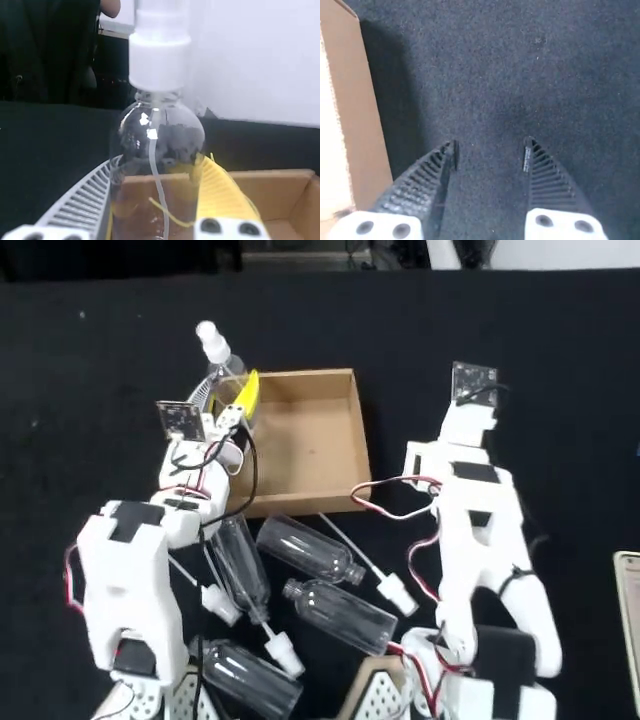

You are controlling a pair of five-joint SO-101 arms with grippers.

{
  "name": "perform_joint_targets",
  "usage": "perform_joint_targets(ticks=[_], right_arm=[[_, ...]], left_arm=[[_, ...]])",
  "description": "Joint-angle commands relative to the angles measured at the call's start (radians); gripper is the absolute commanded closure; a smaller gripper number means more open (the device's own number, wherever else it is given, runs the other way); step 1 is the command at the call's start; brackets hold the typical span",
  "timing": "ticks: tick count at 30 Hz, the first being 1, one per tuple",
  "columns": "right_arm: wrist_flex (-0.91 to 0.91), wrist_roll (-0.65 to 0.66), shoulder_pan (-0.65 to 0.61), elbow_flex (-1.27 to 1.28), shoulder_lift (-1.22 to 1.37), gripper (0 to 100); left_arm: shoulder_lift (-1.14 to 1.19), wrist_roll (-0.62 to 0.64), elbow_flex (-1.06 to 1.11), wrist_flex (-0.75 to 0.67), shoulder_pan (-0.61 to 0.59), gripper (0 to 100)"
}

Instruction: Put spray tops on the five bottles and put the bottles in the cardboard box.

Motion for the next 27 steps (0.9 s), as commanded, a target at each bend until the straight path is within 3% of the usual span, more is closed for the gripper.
perform_joint_targets(ticks=[1, 7, 14, 27], right_arm=[[-0.023, 0.0, 0.015, -0.008, -0.054, 81.5], [-0.025, 0.002, 0.015, -0.008, -0.054, 81.5], [-0.025, 0.002, 0.015, -0.008, -0.054, 81.5], [-0.025, 0.002, 0.015, -0.008, -0.054, 81.5]], left_arm=[[0.028, -0.064, -0.077, -0.028, -0.013, 96], [0.048, -0.071, -0.081, -0.028, -0.01, 95], [0.057, -0.068, -0.079, -0.02, -0.01, 74], [0.044, -0.068, -0.079, -0.026, -0.01, 73]])
